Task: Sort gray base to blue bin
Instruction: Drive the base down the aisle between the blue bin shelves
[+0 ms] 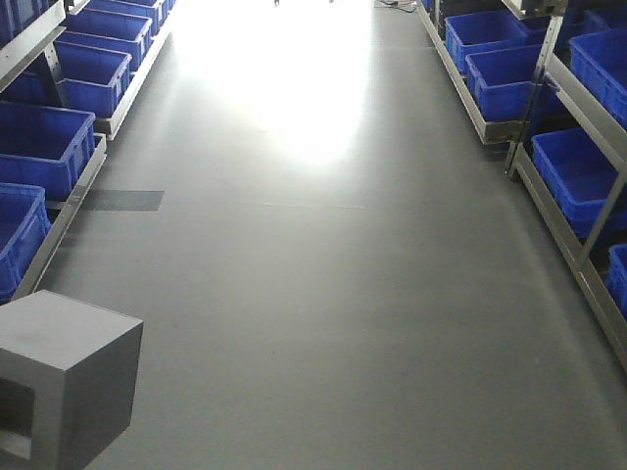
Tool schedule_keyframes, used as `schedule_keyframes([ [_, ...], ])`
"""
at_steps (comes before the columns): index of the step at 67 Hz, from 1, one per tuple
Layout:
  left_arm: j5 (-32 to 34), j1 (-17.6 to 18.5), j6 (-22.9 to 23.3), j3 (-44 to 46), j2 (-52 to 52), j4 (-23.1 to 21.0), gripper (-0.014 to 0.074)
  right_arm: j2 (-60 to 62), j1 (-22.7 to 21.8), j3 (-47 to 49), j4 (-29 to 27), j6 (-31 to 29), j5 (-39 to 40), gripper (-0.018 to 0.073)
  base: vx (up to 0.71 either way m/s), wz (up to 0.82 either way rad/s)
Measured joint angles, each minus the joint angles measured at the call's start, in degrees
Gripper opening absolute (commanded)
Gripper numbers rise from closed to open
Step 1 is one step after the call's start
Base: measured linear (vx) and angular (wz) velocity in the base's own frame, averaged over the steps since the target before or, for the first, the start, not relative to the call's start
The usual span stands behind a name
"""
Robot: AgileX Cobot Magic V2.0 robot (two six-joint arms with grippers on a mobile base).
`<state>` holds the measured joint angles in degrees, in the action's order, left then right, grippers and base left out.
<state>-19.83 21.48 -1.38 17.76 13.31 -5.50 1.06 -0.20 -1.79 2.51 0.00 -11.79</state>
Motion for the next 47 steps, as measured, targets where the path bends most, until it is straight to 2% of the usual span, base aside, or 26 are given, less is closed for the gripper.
schedule_keyframes([
  [47,0.0,0.0,0.0,0.0,0.0,0.0,-0.0007,0.0,0.0,0.0,0.0,0.0,0.0,-0.0005,0.51,0.05],
])
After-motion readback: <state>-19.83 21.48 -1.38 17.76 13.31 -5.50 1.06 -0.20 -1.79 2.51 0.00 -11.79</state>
